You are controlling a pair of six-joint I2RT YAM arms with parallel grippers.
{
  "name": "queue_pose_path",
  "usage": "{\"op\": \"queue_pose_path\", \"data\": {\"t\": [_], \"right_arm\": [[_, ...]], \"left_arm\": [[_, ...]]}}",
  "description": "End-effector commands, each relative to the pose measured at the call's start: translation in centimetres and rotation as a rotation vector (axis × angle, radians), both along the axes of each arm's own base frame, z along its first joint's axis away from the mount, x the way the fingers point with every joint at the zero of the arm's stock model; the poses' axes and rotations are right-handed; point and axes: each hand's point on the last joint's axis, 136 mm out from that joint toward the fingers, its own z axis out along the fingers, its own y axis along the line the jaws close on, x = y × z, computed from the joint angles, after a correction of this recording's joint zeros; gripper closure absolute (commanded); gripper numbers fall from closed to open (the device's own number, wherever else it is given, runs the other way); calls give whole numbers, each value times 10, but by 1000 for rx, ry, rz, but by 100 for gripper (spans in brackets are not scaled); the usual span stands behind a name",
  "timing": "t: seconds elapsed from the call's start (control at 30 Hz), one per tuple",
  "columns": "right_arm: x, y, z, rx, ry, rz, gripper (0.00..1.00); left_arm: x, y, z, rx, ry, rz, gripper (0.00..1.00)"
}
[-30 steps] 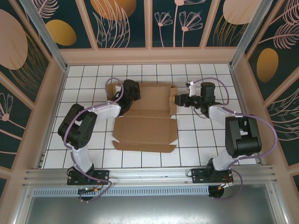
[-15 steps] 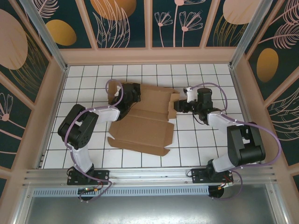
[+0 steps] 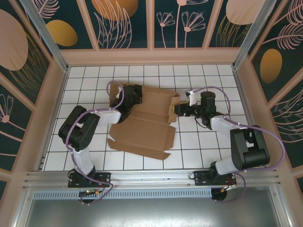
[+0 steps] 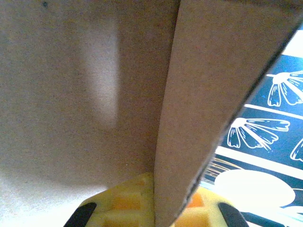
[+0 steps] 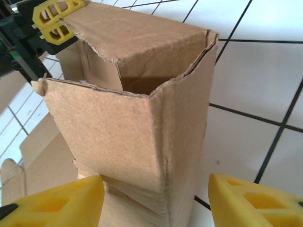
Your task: Fold the paper box
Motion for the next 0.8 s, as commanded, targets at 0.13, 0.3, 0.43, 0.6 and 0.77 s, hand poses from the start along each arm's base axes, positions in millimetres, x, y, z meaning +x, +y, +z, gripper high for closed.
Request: {"op": "queue_pose_path", "data": {"t": [0.13, 0.3, 0.43, 0.6, 0.77], "right_arm": [[-6, 7, 7, 39, -17, 31, 36], [-1, 1, -15, -77, 11, -36, 35], [10, -13, -23, -161, 3, -122, 35], [16, -21, -17, -197, -53, -173, 35], [18, -23, -14, -208, -80, -187, 35]], "left_arm": [[4, -9, 9, -58, -22, -40, 100], [6, -12, 21, -89, -70, -54, 100], [6, -15, 24, -114, -85, -72, 100], [4, -17, 22, -103, -69, -87, 100], [0, -12, 14, -74, -7, -68, 100]]}}
